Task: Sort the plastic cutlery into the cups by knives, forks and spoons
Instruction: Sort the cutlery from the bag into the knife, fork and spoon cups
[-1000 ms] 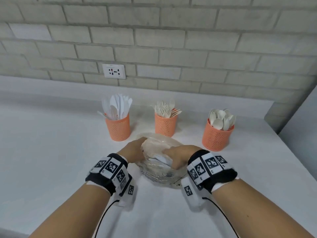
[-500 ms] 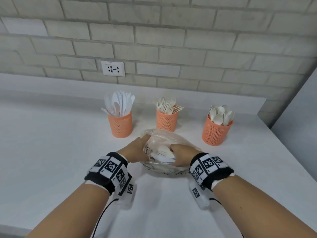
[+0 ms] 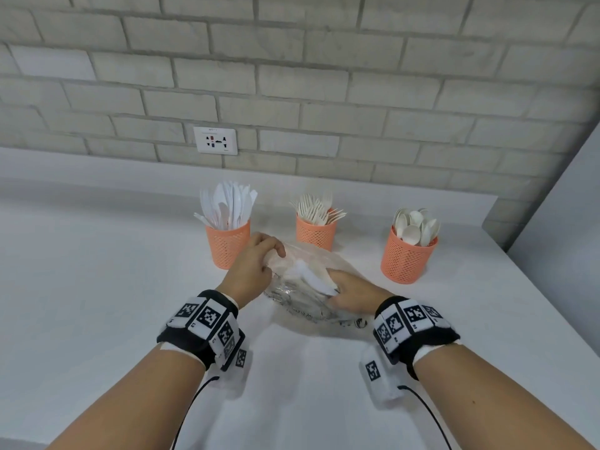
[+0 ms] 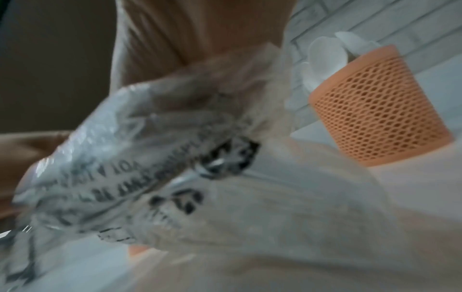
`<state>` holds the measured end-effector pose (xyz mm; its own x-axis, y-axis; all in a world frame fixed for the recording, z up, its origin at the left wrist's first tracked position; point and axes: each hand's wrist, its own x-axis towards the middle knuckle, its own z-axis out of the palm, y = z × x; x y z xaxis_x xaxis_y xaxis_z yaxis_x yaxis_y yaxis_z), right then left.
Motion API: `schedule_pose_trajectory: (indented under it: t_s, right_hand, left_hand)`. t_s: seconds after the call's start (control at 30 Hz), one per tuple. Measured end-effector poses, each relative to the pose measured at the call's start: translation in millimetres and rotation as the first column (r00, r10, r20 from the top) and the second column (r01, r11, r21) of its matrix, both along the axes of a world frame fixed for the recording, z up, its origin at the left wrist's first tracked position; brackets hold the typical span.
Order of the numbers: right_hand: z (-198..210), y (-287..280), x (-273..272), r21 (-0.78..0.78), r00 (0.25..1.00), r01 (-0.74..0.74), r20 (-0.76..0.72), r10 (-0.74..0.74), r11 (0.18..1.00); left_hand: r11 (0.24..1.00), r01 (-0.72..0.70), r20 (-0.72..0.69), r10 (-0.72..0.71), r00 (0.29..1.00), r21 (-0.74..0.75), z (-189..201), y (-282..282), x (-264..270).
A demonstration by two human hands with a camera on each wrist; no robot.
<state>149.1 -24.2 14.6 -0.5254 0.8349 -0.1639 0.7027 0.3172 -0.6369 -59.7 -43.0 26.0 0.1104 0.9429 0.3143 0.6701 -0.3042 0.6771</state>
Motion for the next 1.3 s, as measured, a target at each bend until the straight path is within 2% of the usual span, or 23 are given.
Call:
schedule_pose_trajectory:
  t_s: [0.07, 0.13, 0.27, 0.4, 0.57, 0.63, 0.67, 0.73, 0.83, 0.9, 1.07, 1.17, 1.23, 1.3]
  right_hand:
    - [3, 3, 5, -0.007, 0.996, 0.050, -0.072, -0.050, 0.999]
    - [4, 4, 9, -0.032, 0.996, 0.052, -0.064, -0.054, 0.998]
    - [7, -3, 12, -0.086, 1.000, -0.015, 0.015, 0.016, 0.996]
    - [10, 0, 12, -0.108, 0.998, -0.004, -0.065, -0.003, 0.994]
    - [5, 7, 18, -0.005, 0.992, 0.096, -0.085, -0.096, 0.995]
    - [4, 12, 21, -0.041, 0.982, 0.138, -0.124, -0.142, 0.990]
    - [6, 13, 22, -0.090, 0.966, 0.159, -0.190, -0.174, 0.983]
    - [11, 12, 23, -0.181, 0.912, 0.156, -0.352, -0.211, 0.971]
    - [21, 7, 19, -0.227, 0.872, 0.059, -0.462, -0.161, 0.972]
    - [28, 5, 15, -0.236, 0.808, 0.030, -0.566, -0.163, 0.971]
    - [54, 7, 7, -0.321, 0.476, 0.049, -0.825, -0.304, 0.946]
    - [61, 8, 3, -0.353, 0.375, 0.047, -0.861, -0.344, 0.935]
    - [62, 6, 0, -0.369, 0.373, 0.045, -0.856, -0.358, 0.928]
    - [62, 5, -3, -0.383, 0.375, 0.036, -0.851, -0.368, 0.923]
  left_hand:
    - [0.999, 0.005, -0.133, -0.011, 0.991, -0.049, -4, 4, 1]
    - [0.996, -0.010, -0.218, -0.009, 0.976, -0.088, -9, 6, 3]
    - [0.993, -0.004, -0.116, -0.010, 0.993, -0.116, -6, 7, 8]
    - [0.953, 0.129, 0.073, -0.113, 0.991, -0.273, 4, 5, 12]
    - [0.915, 0.207, 0.055, -0.200, 0.978, -0.347, 12, 7, 11]
    - [0.915, 0.192, -0.031, -0.217, 0.976, -0.355, 14, 8, 9]
    - [0.919, 0.172, -0.111, -0.224, 0.968, -0.356, 14, 8, 10]
    - [0.930, 0.118, -0.239, -0.209, 0.948, -0.347, 13, 9, 12]
    - [0.928, 0.069, -0.344, -0.203, 0.917, -0.366, 7, 11, 18]
    - [0.918, 0.047, -0.414, -0.222, 0.883, -0.393, -1, 12, 23]
    - [0.835, -0.178, -0.611, -0.218, 0.761, -0.520, -17, 10, 36]
    - [0.771, -0.234, -0.671, -0.311, 0.673, -0.592, -14, 7, 42]
    - [0.742, -0.210, -0.632, -0.346, 0.694, -0.636, -5, 9, 40]
    - [0.746, -0.169, -0.484, -0.226, 0.845, -0.644, 11, 8, 32]
